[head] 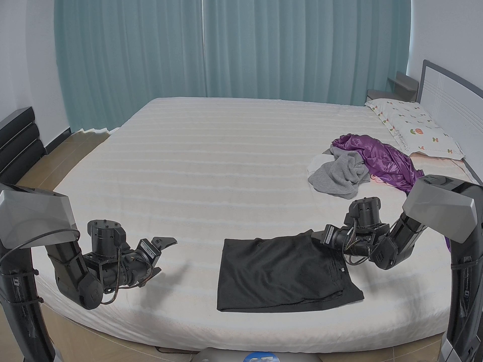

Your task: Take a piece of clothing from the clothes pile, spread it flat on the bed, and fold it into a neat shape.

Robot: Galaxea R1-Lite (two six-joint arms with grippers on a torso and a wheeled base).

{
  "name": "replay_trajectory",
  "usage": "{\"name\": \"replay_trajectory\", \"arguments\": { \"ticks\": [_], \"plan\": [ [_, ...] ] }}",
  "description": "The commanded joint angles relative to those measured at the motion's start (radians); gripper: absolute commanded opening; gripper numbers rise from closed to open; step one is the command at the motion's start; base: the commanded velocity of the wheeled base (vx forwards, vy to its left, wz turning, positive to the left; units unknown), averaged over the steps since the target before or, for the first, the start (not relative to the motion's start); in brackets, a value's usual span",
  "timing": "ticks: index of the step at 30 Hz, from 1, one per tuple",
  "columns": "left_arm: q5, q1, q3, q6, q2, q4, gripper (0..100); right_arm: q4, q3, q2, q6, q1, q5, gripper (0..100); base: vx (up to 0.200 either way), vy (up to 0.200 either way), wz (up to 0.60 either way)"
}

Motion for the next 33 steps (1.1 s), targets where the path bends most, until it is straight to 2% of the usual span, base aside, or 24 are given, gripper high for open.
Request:
{"name": "replay_trajectory", "arguments": {
  "ticks": [1,5,29,30,33],
  "plan": [
    [0.000,-0.001,0.000,0.000,0.001,-0.001,100,-0.001,0.002,0.013,-0.014,-0.007,-0.012,0,0.000,0.000,0.00],
    [0.000,-0.001,0.001,0.007,0.003,-0.001,100,-0.001,0.004,0.005,-0.016,-0.023,-0.038,0,0.000,0.000,0.00],
    [0.000,-0.001,0.001,0.007,0.003,-0.001,100,0.016,0.030,-0.035,-0.023,-0.119,-0.024,0,0.000,0.000,0.00],
    [0.000,-0.001,0.001,0.007,0.003,-0.001,100,0.017,0.033,-0.033,-0.025,-0.119,-0.022,100,0.000,0.000,0.00],
    [0.000,-0.001,0.001,0.007,0.003,-0.001,100,0.013,0.033,-0.022,-0.036,-0.121,-0.021,100,0.000,0.000,0.00]
  ]
}}
